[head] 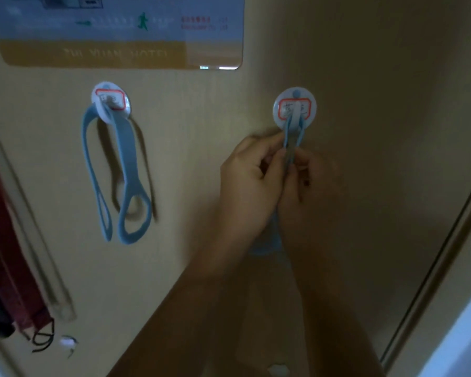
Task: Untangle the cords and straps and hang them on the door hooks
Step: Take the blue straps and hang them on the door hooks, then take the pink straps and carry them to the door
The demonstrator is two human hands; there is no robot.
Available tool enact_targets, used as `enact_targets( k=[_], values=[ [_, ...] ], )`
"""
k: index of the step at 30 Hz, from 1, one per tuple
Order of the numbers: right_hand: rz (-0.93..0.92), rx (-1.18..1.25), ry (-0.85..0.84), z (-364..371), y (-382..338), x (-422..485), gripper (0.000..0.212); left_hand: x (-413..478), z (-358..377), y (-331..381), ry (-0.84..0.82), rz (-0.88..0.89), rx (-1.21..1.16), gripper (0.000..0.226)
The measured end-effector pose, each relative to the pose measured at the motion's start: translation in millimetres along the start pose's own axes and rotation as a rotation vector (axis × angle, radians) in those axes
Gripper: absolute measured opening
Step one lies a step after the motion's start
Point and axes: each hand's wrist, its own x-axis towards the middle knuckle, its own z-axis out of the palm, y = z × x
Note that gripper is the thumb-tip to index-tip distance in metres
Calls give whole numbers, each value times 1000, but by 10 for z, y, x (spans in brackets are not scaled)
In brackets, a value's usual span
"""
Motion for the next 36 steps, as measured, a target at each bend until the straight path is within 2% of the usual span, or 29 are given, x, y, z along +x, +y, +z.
enact_targets(
  k=[3, 6, 9, 11, 13, 15, 19, 22, 29, 36],
  values=[
    [-123, 6, 6, -24, -34, -231, 27, -286, -214, -70, -38, -39, 44, 22],
    [-171, 11, -112, -40, -91, -559, 30, -640, -599, -242, -55, -140, 183, 28],
    [-176, -39, -368, 22, -123, -1073, 23, -1077, -1138, -340, -83, -323, 273, 10],
    [-191, -90, -589, 74, -280, -1448, 25, -1415, -1577, -328, -58, -455, 314, 10],
    [-67, 81, -712, 126, -620, -1806, 25, -1763, -2058, -231, -12, -583, 388, 12],
    [-38, 239, -858, 141, -1089, -2144, 22, -2130, -2561, -66, 36, -713, 488, 13],
    [-166, 370, -1220, 41, -2057, -2833, 19, -2929, -3568, 476, 48, -914, 858, 17],
    [-284, 520, -1388, -169, -2721, -3329, 21, -3524, -4199, 969, 42, -1060, 1152, 23],
    [-434, 800, -1660, -771, -3859, -4453, 26, -4657, -5045, 2165, 350, -1352, 1301, 29],
    [-761, 1016, -1899, -1354, -4894, -5231, 33, -5402, -5461, 3208, 726, -1529, 1414, 28]
  ],
)
